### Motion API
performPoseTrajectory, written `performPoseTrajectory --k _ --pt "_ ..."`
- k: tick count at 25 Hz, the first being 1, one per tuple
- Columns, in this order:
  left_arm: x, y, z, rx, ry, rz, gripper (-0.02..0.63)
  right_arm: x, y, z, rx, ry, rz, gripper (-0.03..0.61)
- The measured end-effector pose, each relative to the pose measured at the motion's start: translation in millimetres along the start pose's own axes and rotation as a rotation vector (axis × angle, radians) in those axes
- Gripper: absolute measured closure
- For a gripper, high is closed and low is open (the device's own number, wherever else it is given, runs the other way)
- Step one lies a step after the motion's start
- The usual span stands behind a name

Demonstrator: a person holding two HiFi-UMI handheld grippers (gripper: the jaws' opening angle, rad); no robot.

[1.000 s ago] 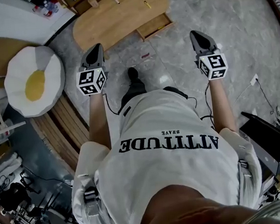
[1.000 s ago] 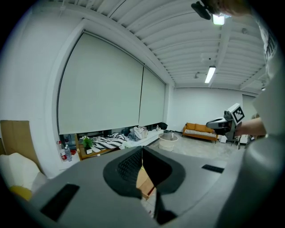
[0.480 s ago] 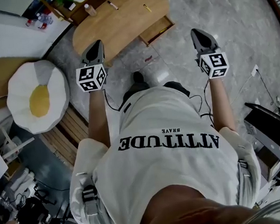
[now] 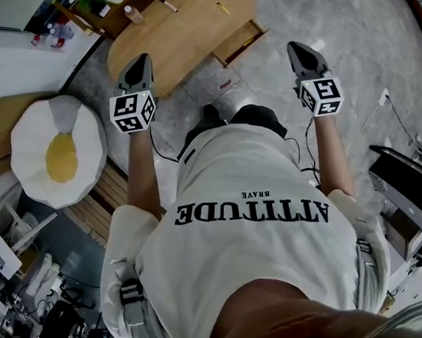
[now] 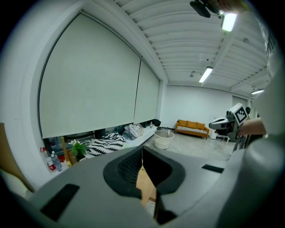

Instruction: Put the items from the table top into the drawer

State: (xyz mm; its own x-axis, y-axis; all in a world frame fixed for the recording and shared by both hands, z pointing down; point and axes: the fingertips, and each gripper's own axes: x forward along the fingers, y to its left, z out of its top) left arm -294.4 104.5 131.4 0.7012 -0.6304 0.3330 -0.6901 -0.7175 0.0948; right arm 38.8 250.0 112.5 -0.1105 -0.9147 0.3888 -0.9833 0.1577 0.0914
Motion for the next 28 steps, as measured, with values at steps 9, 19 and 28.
performPoseTrajectory --k 9,19,28 --pt "27.1 1.6 9.5 -0.021 -0.007 0.003 0.592 32.8 -21.4 4.7 0.003 0.016 0.031 0.558" --pt "81.2 -6.0 17.6 -0.03 -0.011 0.099 0.592 116.5 -59.8 3.3 -0.077 0.058 0.198 0.557" --pt "142.5 -30.3 7.2 -0.072 0.011 0.193 0.592 187.8 -101.2 -10.2 -0.127 0.113 0.364 0.557"
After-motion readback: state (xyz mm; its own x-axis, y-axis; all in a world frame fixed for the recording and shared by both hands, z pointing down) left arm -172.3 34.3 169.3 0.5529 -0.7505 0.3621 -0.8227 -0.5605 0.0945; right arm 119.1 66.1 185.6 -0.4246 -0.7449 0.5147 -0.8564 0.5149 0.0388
